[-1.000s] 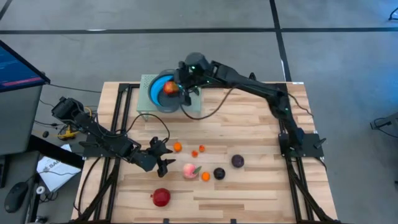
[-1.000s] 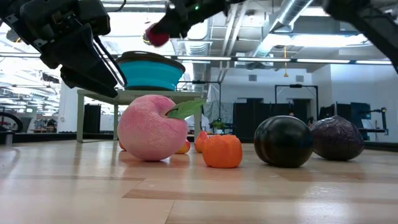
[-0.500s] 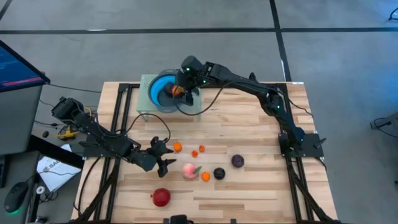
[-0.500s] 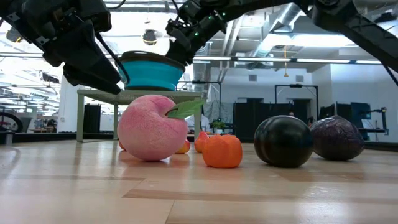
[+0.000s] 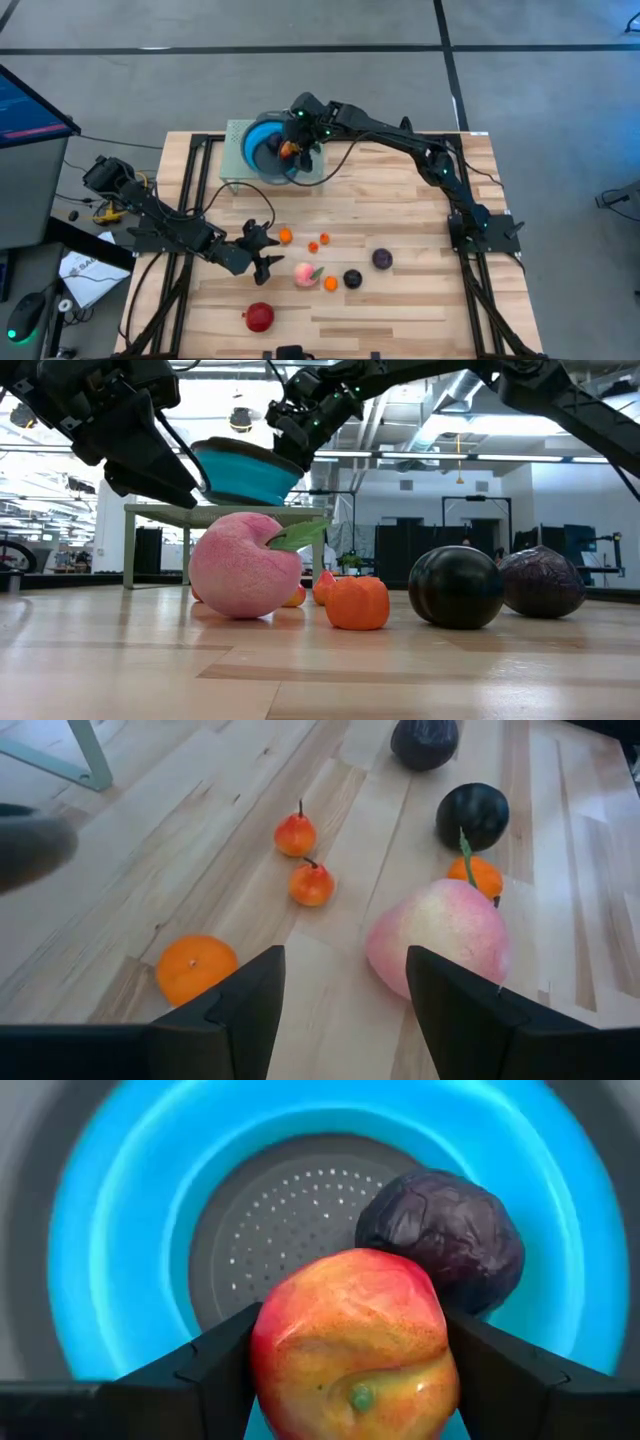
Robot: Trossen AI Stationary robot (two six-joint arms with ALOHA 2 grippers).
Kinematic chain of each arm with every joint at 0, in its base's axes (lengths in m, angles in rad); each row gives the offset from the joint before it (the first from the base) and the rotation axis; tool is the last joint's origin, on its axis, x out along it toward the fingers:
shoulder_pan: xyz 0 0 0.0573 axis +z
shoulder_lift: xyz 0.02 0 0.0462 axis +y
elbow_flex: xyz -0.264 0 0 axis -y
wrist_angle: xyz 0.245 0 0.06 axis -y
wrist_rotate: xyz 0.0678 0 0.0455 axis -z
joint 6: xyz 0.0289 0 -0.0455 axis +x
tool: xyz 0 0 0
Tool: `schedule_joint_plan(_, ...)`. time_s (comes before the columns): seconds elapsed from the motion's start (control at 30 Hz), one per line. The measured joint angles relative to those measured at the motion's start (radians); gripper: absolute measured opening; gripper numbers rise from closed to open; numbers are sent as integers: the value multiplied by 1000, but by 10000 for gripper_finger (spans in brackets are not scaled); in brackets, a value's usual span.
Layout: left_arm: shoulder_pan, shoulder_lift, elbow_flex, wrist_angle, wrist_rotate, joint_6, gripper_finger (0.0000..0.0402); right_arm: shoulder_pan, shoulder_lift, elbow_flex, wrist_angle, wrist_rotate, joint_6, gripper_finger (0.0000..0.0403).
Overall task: Pick & Place Fruit
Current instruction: Put the orange peach into the blue strainer bowl on the shelf
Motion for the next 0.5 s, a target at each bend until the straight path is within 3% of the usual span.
schedule_joint_plan(0.3,0,0,0,0,0,1,204,-1,-1,0,-1,0,-3,336)
schedule_joint_plan(0.5,0,0,0,0,0,1,204,1,-1,14,35,0,-3,342)
